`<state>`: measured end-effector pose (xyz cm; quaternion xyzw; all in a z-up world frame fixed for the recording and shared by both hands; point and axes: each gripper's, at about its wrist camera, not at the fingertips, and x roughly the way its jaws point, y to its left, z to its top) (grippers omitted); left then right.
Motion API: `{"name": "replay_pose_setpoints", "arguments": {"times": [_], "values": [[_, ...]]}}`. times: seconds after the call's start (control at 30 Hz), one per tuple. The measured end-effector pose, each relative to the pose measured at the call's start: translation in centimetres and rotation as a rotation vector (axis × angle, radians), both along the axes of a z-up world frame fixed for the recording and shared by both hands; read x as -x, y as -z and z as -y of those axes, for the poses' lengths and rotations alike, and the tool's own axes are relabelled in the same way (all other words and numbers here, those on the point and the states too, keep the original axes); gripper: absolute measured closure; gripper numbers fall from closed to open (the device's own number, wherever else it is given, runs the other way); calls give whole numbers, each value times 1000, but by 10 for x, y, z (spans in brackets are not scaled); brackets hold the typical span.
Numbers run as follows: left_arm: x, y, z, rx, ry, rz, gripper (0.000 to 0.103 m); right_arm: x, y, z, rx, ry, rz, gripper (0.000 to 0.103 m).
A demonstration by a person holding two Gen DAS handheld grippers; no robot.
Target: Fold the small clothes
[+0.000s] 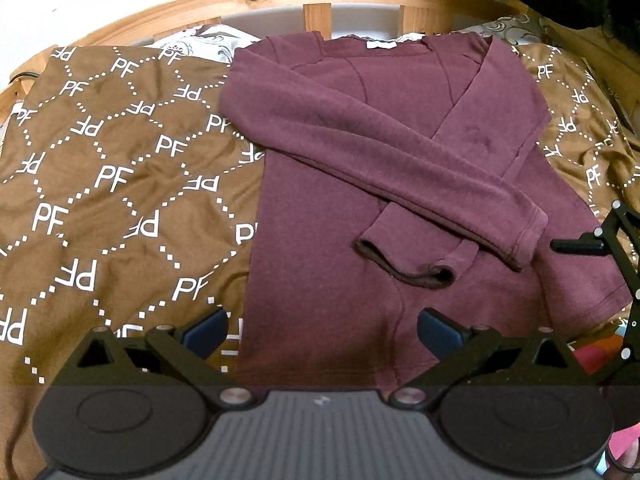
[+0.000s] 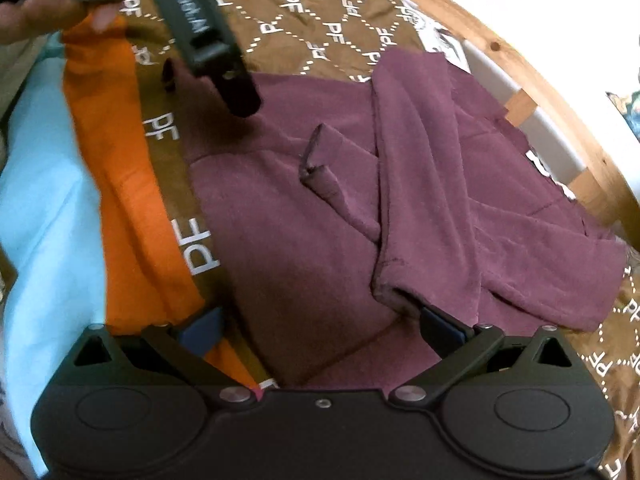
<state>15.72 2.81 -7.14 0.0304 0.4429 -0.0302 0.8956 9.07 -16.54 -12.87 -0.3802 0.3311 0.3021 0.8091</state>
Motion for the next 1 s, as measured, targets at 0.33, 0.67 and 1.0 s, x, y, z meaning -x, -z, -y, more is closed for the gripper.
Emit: {"name": "replay_pose_setpoints", "arguments": {"times": [0.33, 0.67, 1.0], "values": [[1, -3, -8, 44, -11, 14, 1, 13, -11, 1, -8, -4, 157, 39], [13, -12, 4, 61, 71, 104, 1, 6, -21, 7, -145, 16, 4, 94], [34, -5, 60, -104, 337, 178, 1, -35, -41, 50, -495, 285, -220, 96]]}}
